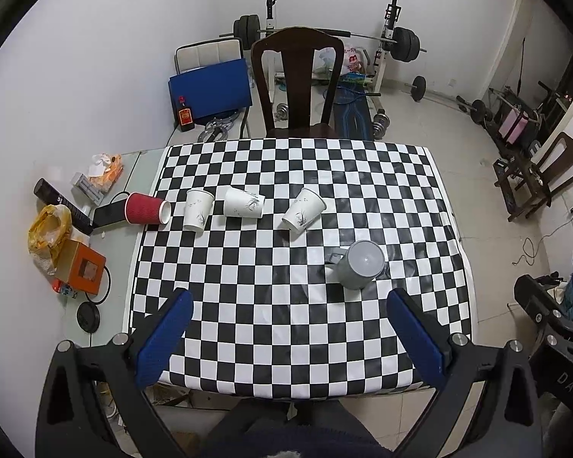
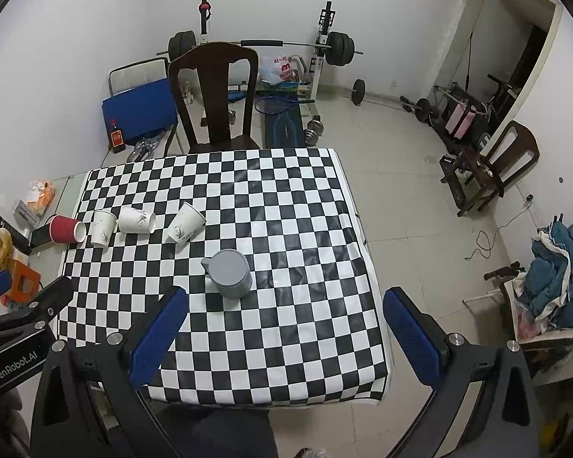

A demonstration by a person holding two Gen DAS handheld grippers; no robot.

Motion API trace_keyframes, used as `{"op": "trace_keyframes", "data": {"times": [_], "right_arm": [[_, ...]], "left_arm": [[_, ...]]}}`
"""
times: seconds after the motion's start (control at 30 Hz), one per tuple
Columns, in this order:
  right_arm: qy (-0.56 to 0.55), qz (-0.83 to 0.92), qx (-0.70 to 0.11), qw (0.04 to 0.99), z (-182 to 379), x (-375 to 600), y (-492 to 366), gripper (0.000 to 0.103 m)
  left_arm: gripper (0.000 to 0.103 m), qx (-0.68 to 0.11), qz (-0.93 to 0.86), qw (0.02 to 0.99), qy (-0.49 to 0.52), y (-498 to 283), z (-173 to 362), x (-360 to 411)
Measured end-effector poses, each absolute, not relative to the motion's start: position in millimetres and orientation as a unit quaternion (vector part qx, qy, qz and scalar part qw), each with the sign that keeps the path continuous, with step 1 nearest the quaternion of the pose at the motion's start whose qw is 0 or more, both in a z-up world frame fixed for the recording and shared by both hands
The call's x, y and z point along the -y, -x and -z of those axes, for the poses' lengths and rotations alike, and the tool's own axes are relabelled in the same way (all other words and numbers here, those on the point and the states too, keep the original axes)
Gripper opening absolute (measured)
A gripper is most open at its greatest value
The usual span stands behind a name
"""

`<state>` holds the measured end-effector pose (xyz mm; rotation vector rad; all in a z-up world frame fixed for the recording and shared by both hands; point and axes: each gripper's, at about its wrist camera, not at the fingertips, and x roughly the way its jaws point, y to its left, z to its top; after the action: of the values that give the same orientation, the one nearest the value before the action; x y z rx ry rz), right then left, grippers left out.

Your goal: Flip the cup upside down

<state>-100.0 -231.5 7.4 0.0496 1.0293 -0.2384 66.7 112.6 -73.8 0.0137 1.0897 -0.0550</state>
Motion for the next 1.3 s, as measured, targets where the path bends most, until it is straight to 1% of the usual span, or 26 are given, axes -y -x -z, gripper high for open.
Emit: {"op": "trace_keyframes", "data": {"times": [1.3], "right_arm": [[-0.03,0.109,-0.496,0.861,-8.7,236.9,102.6,0.103]], "left_arm": [[0.103,-0.519,0.024,0.854,-0.006,-66.7,74.4,-110.3]]}}
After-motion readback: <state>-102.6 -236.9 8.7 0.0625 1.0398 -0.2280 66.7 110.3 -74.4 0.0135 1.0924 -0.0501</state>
